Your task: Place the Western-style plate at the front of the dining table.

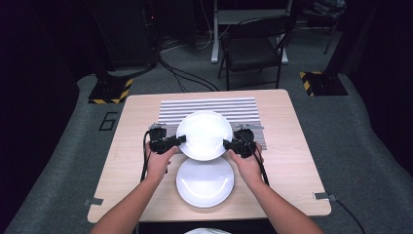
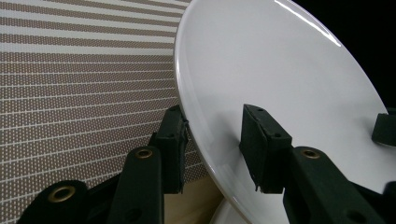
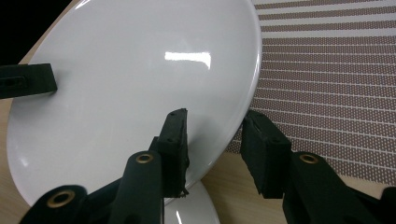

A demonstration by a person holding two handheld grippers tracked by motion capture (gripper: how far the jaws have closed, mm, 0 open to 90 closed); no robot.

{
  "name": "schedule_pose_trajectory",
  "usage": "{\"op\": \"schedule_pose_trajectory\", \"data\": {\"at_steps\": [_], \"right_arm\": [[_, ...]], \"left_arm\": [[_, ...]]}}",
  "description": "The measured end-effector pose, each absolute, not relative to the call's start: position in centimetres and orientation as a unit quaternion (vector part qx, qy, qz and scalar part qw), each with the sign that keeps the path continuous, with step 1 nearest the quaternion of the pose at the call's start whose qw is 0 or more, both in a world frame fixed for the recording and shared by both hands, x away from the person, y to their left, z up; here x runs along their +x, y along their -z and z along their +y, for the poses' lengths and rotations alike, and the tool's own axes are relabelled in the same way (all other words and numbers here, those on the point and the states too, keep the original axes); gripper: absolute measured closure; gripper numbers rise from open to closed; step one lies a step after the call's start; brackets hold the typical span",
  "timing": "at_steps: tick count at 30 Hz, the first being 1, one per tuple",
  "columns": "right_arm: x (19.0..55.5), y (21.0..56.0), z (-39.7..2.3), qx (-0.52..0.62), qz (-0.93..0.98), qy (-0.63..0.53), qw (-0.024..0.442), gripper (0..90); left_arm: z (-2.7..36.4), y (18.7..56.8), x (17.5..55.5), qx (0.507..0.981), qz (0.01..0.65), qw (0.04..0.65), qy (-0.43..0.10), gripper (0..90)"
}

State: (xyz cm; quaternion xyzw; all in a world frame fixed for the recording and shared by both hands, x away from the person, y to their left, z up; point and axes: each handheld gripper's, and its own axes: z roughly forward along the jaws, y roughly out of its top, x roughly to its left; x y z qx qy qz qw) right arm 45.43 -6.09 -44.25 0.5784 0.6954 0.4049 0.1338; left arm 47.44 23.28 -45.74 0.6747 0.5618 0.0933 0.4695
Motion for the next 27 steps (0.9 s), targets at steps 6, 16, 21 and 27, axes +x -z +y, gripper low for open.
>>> {"op": "schedule_pose_trajectory", "data": {"at_steps": [6, 16, 21, 27], "right_arm": [[46.0, 44.5, -6.1, 0.579, 0.694, -0.405, 0.138, 61.5], [47.0, 44.7, -6.1, 0.582, 0.691, -0.403, 0.146, 61.6], [47.3, 45.0, -6.0, 0.583, 0.692, -0.4, 0.144, 61.6], [48.0, 45.7, -5.9, 0.583, 0.694, -0.396, 0.144, 61.6]], "left_arm": [[23.2, 46.1, 48.0, 0.672, 0.565, 0.47, -0.091, 60.9], [23.1, 46.6, 48.9, 0.668, 0.565, 0.475, -0.087, 61.4], [23.2, 47.0, 49.3, 0.665, 0.569, 0.476, -0.085, 61.8], [23.2, 47.5, 49.9, 0.666, 0.57, 0.473, -0.087, 62.2]]}}
